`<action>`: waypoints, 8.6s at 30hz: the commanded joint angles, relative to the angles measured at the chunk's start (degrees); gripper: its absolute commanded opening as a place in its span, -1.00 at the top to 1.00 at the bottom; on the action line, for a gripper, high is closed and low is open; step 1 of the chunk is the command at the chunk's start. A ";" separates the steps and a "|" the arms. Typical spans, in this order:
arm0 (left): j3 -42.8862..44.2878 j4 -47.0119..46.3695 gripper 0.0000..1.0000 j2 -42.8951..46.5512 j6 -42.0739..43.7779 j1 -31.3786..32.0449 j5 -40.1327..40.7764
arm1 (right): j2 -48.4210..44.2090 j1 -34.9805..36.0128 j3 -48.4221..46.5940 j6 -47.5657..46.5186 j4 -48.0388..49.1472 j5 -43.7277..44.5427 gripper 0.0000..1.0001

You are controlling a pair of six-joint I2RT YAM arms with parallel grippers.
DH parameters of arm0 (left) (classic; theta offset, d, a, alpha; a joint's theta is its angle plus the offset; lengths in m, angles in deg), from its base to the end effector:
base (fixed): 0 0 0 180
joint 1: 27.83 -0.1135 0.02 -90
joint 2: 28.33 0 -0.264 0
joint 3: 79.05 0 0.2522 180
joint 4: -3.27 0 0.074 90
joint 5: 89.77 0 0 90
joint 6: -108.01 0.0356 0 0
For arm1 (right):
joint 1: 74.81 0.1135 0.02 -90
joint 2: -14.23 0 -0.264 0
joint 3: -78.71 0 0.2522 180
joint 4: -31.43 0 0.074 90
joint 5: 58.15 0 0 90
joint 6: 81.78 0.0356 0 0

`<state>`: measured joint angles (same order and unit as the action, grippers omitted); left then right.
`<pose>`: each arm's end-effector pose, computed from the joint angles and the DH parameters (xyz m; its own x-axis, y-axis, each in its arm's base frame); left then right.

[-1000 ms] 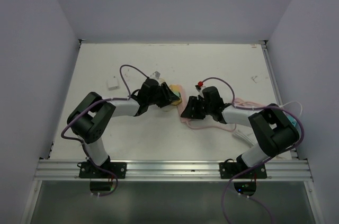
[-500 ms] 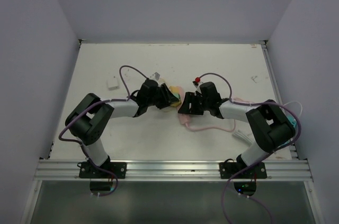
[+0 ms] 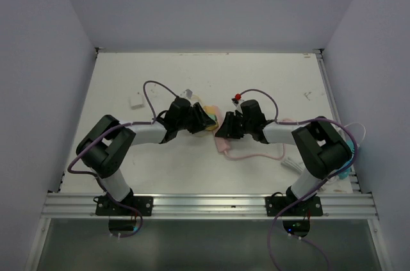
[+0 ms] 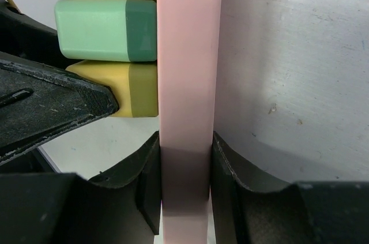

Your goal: Pull the plug off the socket

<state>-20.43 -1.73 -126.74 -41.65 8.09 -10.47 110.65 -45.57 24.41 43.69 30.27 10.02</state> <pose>0.2730 -0.2059 0.1511 -0.8375 -0.4405 -0.3234 -0.0452 0.6457 -0.7623 0.2680 0.1652 0.1333 -0.8874 0.1206 -0.4450 -0.2145 0.7463 0.6301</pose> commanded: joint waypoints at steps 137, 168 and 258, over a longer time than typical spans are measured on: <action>11.20 23.86 -0.77 20.90 3.32 10.48 22.56 | -0.97 -6.47 9.16 -3.21 -13.13 6.45 1.00; 22.28 17.45 -0.52 -6.35 6.31 3.19 11.05 | -0.53 -6.30 9.60 -4.00 -11.28 3.37 1.00; 6.73 7.07 1.00 3.66 -1.87 -6.83 -4.75 | 5.36 -6.47 6.52 1.36 -17.70 15.50 1.00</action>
<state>-12.82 5.77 -124.60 -43.51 1.27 -12.87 111.19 -50.60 26.38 46.61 31.93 11.77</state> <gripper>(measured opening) 0.487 0.353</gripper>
